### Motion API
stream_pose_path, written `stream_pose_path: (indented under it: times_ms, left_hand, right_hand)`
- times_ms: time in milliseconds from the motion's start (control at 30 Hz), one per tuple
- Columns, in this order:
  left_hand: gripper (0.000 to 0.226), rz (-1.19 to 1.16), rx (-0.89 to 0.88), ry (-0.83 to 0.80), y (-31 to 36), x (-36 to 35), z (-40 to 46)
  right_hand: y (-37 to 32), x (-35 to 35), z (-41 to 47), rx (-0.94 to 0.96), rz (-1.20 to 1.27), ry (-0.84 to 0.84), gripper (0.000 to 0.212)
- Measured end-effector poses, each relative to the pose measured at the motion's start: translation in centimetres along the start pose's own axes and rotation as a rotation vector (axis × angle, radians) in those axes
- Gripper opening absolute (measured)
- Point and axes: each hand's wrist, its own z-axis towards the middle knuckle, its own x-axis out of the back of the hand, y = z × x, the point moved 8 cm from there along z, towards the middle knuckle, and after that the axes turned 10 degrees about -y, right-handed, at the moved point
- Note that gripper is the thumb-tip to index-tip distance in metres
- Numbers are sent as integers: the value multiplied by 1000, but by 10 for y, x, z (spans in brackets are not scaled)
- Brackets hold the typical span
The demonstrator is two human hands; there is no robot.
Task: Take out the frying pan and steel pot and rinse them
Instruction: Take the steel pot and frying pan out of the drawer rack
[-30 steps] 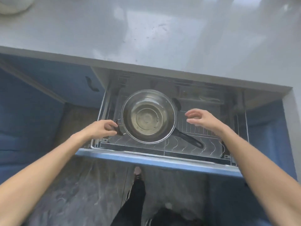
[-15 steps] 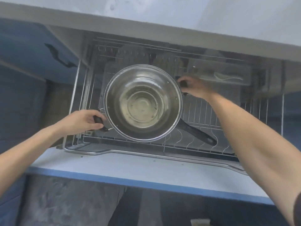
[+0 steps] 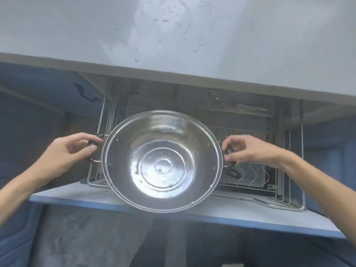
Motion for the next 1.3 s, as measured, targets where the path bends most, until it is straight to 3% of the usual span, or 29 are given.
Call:
stream_pose_path:
  times_ms: [67,167,267,367,433,600,900,1233,1300]
  left_hand:
    - [10,-65,-2,-1,14,13,-26]
    - [52,-49,-29,-39,37,39,-56]
    - [59,-44,-99,6,75,71,-65]
    - [41,-45,-192,80,121,103,-50]
    - [11,-60,-241,128,146,124,-27]
    - [11,-47,-287,211,184,166,43]
    - [14,-61,-204,283,175,188,116]
    - [17,3,-203,322,163,185,137]
    - [27,46,-196,442,159,185,126]
  right_hand:
    - [-11,-18,-33,17,36,22,22]
    - [-44,-29,-84,79,63,110,26]
    - [-98,-17,-127,174,32,238,26]
    - [-154,12,-149,295,-2,366,40]
    - [-182,42,-150,361,-9,514,30]
    - [-233,101,-117,470,54,698,18]
    - [-242,149,-53,396,45,762,25]
    - [-229,151,-35,406,49,753,27]
    - [-220,141,-53,423,15,864,25]
